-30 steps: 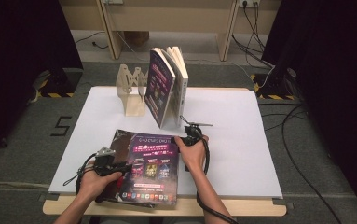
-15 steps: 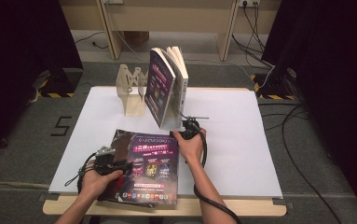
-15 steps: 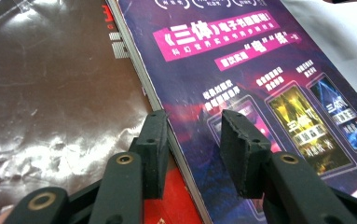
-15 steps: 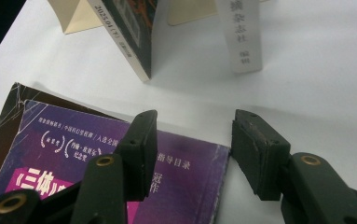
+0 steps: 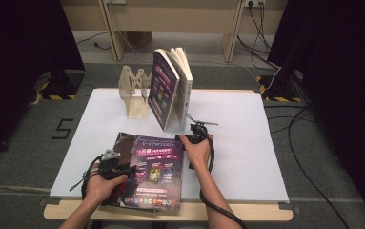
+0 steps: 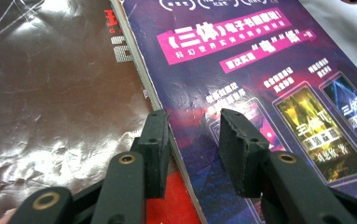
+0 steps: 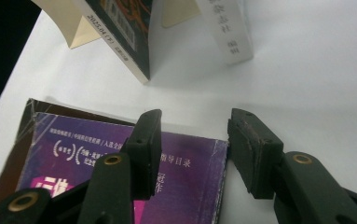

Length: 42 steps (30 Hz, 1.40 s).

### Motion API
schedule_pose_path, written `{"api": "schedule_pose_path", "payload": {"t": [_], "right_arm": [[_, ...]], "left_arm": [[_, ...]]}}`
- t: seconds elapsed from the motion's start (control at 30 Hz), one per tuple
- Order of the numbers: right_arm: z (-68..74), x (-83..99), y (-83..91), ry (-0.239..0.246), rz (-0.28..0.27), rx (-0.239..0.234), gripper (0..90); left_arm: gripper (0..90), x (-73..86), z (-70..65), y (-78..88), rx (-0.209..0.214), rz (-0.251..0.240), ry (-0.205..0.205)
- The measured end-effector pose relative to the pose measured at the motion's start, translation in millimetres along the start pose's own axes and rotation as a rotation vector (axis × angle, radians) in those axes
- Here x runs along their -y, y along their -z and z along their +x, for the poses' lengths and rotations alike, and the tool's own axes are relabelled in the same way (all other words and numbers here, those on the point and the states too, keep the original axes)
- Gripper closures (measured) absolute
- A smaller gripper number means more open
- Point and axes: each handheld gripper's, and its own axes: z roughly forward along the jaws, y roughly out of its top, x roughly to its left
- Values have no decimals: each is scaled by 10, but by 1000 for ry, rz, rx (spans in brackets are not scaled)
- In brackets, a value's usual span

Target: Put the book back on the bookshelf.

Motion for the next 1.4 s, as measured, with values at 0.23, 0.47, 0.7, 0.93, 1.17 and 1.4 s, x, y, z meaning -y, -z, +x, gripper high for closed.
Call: {"api": "schedule_pose_path", "payload": {"t": [0.23,0.47,0.7,0.93,1.17,1.4], "right_arm": [[-36,29,95,-110,7,-8,530],[-30,75,130,-125,40,-9,526],[20,191,197,-141,56,-18,526],[-21,206,340,-227,52,-80,574],[-47,248,362,-252,57,-92,573],[9,204,448,-301,48,-191,591]], "left_arm": [[632,13,-31,-4,-14,-9,15],[642,28,-34,-4,-18,-20,17],[647,32,-39,-6,-19,-26,33],[654,32,-40,-7,-20,-27,41],[659,39,-45,-9,-24,-35,48],[673,40,-26,-13,-25,-47,79]]}}
